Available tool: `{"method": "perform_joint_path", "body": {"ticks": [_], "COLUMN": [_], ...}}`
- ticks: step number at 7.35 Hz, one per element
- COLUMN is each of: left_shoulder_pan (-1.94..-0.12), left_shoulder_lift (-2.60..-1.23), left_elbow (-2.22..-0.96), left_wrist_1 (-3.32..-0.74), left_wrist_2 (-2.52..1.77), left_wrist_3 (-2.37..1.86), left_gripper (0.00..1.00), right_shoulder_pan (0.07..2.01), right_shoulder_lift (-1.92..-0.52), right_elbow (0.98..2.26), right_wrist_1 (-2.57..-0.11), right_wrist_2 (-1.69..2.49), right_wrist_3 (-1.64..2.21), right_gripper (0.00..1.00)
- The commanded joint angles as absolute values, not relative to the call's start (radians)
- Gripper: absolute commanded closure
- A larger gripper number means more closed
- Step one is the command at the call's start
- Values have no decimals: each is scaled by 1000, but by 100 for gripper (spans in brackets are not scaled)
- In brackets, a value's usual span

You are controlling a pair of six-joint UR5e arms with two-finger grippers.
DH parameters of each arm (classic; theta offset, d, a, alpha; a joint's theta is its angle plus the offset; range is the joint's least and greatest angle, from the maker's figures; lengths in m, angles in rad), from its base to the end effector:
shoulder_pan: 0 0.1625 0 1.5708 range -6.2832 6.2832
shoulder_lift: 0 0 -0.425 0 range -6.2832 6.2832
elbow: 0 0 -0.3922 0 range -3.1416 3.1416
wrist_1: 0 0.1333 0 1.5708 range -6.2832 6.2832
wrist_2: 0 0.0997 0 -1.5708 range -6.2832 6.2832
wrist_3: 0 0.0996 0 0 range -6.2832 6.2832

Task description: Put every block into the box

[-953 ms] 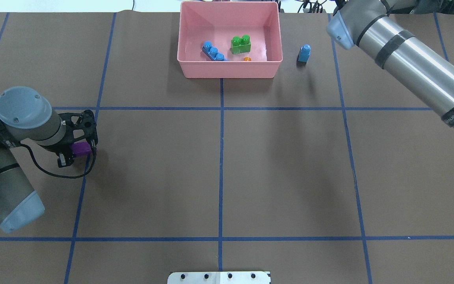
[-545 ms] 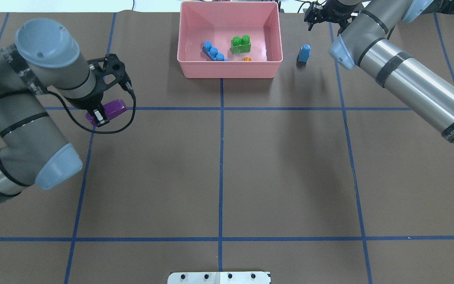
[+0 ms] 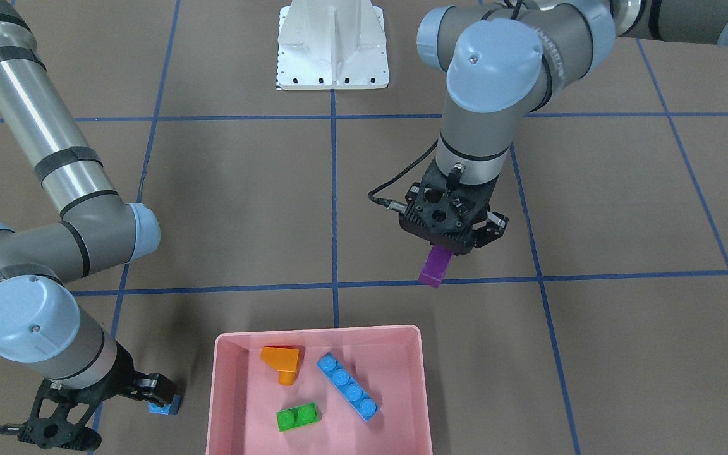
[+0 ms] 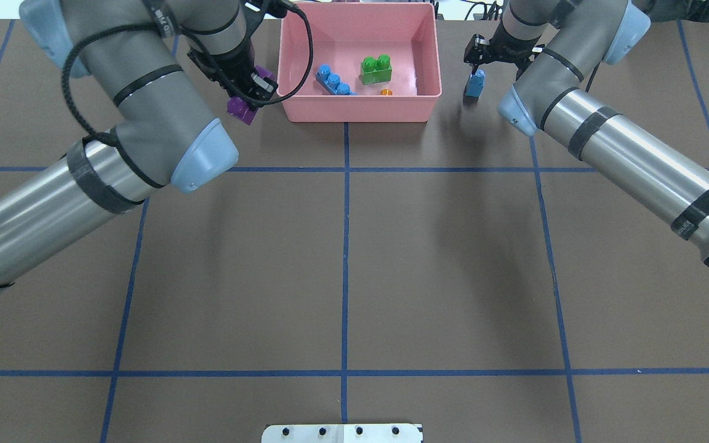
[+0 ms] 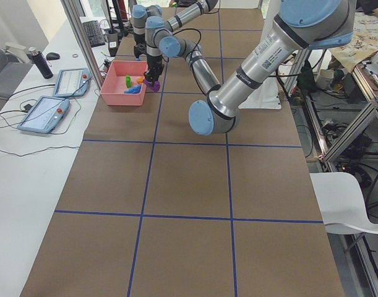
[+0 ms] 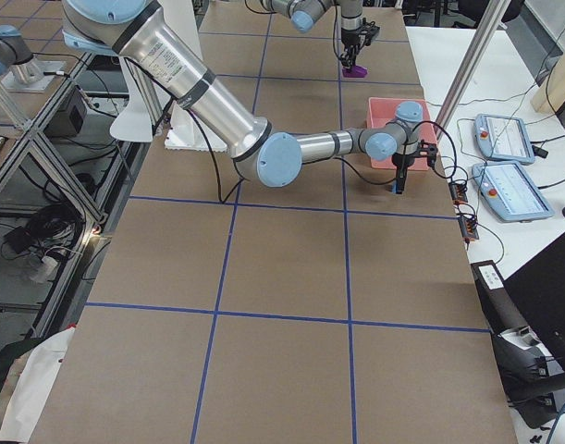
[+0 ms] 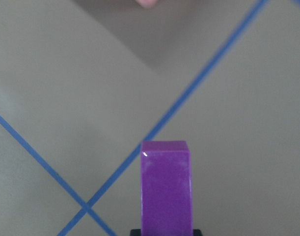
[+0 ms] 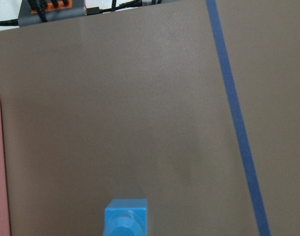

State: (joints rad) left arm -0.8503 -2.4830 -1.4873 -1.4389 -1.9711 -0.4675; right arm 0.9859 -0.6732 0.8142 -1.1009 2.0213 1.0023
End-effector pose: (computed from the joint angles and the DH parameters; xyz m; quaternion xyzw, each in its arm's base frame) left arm 0.4149 -0.6158 0.1399 0.1727 0.3421 0.1836 0.9052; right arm -0.3963 -0.7614 0.3886 0.0537 -0.3583 0.1269 0.9234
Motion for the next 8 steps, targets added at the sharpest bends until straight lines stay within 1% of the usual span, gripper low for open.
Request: {"method": "perform_joint_path", "body": {"ticks": [1,3,5,7,8], "left_shoulder_pan": [-870,-882,-882,-879,-870], "left_shoulder_lift": [-2618,-2673,-2741,-2773,-2828], "left_elbow": [-1214,-1098,-901,-835,-707], "left_wrist_1": [-1610,-1661,-1838,-1905,-1996], "left_wrist_2": [-1971,-1968,-1957,-1909,-1885], "left_wrist_3": [-566,-601,-684,-692,-718], "left_gripper": [100,100,100,100,100], "right_shoulder_pan": [973,957,948,946,940], "right_shoulder_lift": [-651,-647,-614,-597,-592], "right_elbow": [764,753,689,666,664], "right_wrist_1": [-1055,-1052,-1028,-1026,-1026], "right_wrist_2": [2005,2000,1987,1979,1974], "right_wrist_3": [1018,1028,1028,1028,1028], "right_gripper": [0,0,0,2,2]}}
